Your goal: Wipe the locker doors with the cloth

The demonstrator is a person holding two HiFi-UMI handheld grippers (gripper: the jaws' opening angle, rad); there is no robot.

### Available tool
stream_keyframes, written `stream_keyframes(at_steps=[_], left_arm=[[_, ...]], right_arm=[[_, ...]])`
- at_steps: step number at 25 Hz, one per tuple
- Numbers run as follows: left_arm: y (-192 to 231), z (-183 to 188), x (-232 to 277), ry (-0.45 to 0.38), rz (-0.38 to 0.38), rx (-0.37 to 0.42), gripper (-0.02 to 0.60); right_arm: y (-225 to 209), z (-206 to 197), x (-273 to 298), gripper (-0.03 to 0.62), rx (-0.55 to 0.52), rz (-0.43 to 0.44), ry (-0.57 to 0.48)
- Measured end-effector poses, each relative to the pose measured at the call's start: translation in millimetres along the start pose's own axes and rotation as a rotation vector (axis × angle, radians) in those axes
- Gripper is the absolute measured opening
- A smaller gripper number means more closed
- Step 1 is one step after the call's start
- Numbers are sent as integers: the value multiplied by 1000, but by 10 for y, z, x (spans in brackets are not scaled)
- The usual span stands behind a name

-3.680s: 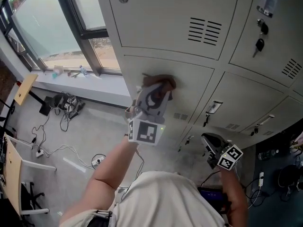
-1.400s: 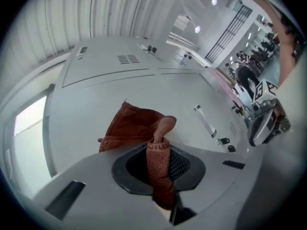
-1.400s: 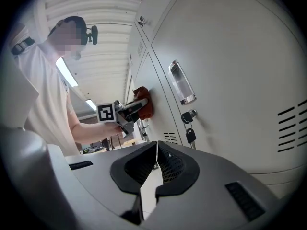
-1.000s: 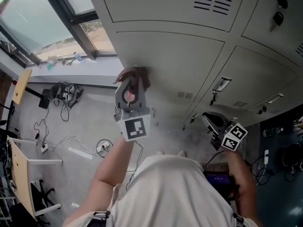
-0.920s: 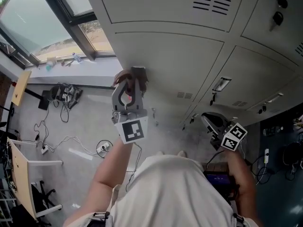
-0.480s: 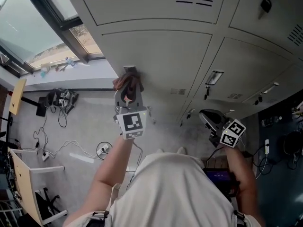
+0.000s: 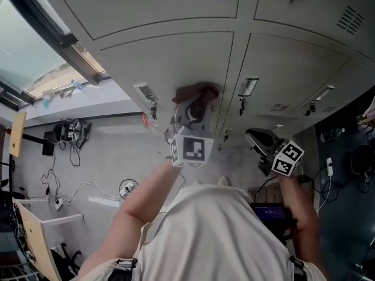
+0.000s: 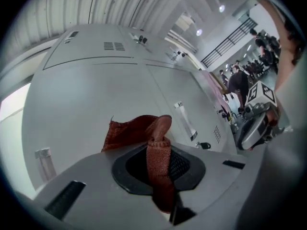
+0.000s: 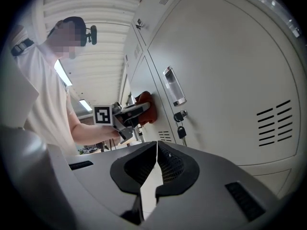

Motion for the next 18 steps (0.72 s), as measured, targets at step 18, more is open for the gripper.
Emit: stream_keyframes(at_steps=[18], left_arm=[[-704, -866, 344, 245, -215, -54, 41]], right_arm=[[-74, 5, -52, 17, 4, -7, 9]])
Point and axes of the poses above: the fingertips, and each gripper's own axes: x forward along the fingers, y to its left, z out of its top, the point moved 10 cm from there along -x, backward along the fingers, and after that the axes turned 4 degrees about y, right-handed, at the moved point
